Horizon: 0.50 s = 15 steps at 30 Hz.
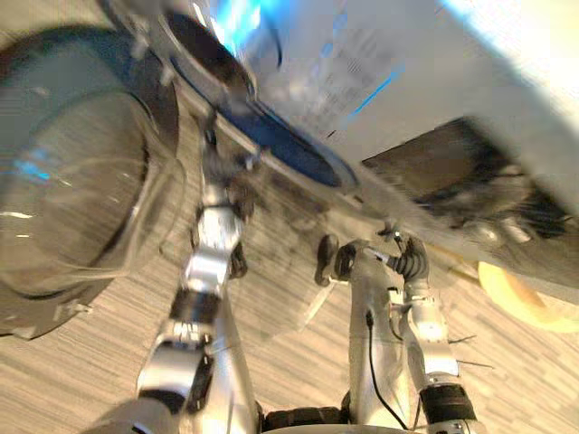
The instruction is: Pick up the laundry basket with both hands and put the clothes into the washing machine.
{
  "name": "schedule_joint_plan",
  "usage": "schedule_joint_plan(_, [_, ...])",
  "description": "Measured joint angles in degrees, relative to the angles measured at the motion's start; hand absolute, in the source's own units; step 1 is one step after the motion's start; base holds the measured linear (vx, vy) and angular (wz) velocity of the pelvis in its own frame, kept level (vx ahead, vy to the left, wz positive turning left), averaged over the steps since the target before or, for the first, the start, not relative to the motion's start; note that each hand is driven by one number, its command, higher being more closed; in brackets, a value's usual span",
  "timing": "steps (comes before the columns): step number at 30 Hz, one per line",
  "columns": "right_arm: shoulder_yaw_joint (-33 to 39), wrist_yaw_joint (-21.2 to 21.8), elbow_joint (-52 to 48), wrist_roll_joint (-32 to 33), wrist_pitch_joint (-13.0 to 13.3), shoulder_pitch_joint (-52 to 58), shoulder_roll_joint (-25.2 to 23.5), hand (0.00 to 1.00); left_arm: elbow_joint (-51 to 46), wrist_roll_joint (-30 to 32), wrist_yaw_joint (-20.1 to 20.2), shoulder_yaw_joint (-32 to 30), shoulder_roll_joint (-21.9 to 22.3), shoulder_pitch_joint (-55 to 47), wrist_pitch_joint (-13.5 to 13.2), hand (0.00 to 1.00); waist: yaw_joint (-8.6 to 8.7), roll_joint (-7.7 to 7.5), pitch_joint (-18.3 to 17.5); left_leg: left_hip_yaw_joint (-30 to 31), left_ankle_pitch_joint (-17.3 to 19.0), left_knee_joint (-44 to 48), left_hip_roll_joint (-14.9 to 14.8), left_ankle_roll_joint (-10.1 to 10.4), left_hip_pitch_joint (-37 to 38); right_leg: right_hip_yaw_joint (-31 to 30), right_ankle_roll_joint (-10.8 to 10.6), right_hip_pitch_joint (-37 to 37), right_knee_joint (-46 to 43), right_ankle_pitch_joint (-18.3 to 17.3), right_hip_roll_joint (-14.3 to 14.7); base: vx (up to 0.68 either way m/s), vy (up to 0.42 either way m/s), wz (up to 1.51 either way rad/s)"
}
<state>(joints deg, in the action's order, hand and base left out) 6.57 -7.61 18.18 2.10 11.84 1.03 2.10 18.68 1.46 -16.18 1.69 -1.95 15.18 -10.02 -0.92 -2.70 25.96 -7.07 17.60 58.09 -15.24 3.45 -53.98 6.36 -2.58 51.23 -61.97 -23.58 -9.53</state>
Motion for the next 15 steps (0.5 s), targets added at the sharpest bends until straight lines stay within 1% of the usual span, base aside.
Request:
schedule_joint_plan(1, [0.2,0.0,1.2,0.0,-0.2,0.2,0.0,0.0,0.4,-1.2,0.6,-0.1,0.5,-2.1,-0.3,0.0,-0.1,0.32,-0.2,-0.4,-0.2,-1.7,0.2,0.1,2.7,-0.1,-0.1,-2.5,1.6,0.4,0.1,0.12,-0.068,-0.09])
schedule_joint_plan(2, [0.4,-0.3,2.6,0.0,-0.9,1.2,0.0,0.0,2.2,-3.0,1.6,-0.1,1.0,-5.9,-0.6,0.0,-0.1,1.46,-1.2,-1.2,-0.9,-5.0,0.2,0.2,7.6,-0.1,-0.1,-7.3,5.3,1.3,0.5,0.1,-0.036,-0.1])
schedule_joint_plan(3, [0.4,-0.5,3.3,0.0,-1.1,1.9,0.0,0.0,3.4,-3.5,2.4,-0.2,1.2,-7.6,-0.6,0.0,-0.07,1.8,-2.2,-1.6,-1.4,-6.7,0.3,0.2,9.6,0.1,-0.3,-9.2,7.1,1.8,0.7,0.17,-0.026,-0.19])
schedule_joint_plan(4, [0.4,-1.2,4.8,0.1,-1.2,3.7,-0.4,0.0,7.1,-3.9,3.7,-0.6,1.7,-10.9,-0.5,0.0,-0.07,2.34,-4.8,-3.3,-2.3,-11.3,0.4,0.2,14.5,0.0,-0.5,-13.4,11.6,3.1,1.2,0.16,-0.007,-0.21])
schedule_joint_plan(6, [0.4,-1.3,6.3,0.7,-1.2,4.8,-0.8,0.0,11.0,-4.3,4.7,-2.1,2.4,-12.8,-0.4,0.0,-0.04,2.63,-5.8,-4.8,-3.4,-16.0,0.6,0.5,20.3,-0.1,-0.8,-18.5,16.4,4.7,1.6,0.19,0.014,-0.23])
schedule_joint_plan(7, [0.4,-1.4,7.9,1.4,-1.2,6.3,-1.2,0.0,14.4,-4.3,5.0,-2.7,2.6,-14.6,-0.3,0.0,-0.01,2.61,-8.2,-6.2,-4.5,-20.6,1.0,0.6,24.6,-0.1,-1.1,-22.2,20.9,5.9,1.7,0.17,0.022,-0.19])
schedule_joint_plan(10, [0.4,-1.6,10.5,1.8,-1.7,7.6,-1.9,0.0,18.0,-4.2,6.2,-3.1,2.8,-16.7,-0.2,0.0,-0.1,2.5,-10.3,-9.0,-6.1,-27.5,1.4,1.2,32.1,-0.3,-1.3,-27.8,27.4,8.1,2.1,0.16,0.006,-0.29])
schedule_joint_plan(11, [0.3,-1.6,12.1,1.8,-1.9,7.8,-2.3,0.0,20.0,-4.2,6.3,-3.5,2.7,-17.6,-0.1,0.0,-0.03,2.63,-12.5,-10.4,-6.6,-30.2,1.4,1.4,34.2,-0.4,-1.4,-29.2,30.2,8.9,2.4,0.13,0.01,-0.46])
schedule_joint_plan(12, [0.3,-1.5,14.2,1.8,-2.0,7.7,-2.4,0.0,22.5,-3.9,6.5,-3.8,2.6,-17.7,-0.1,0.0,0.03,2.57,-14.0,-11.6,-7.4,-32.9,1.5,1.7,36.1,-0.4,-1.3,-30.4,32.6,9.9,2.4,0.19,0.006,-0.6])
schedule_joint_plan(13, [0.3,-1.3,18.2,1.8,-2.1,6.8,-2.1,0.0,25.9,-2.9,7.2,-4.1,2.3,-17.7,0.2,0.0,0.07,2.71,-14.7,-13.0,-8.9,-37.1,2.0,2.2,40.0,-0.9,-1.4,-33.2,36.7,11.7,3.0,0.19,-0.011,-0.6])
schedule_joint_plan(15, [0.4,-1.2,24.3,1.8,-2.4,5.9,-1.2,0.0,29.8,-0.4,7.6,-4.0,1.7,-17.6,0.8,0.0,0.41,3.65,-15.6,-15.1,-10.4,-41.9,2.4,2.7,45.3,-2.4,-1.5,-37.7,42.6,14.3,4.8,0.17,-0.014,-0.59])
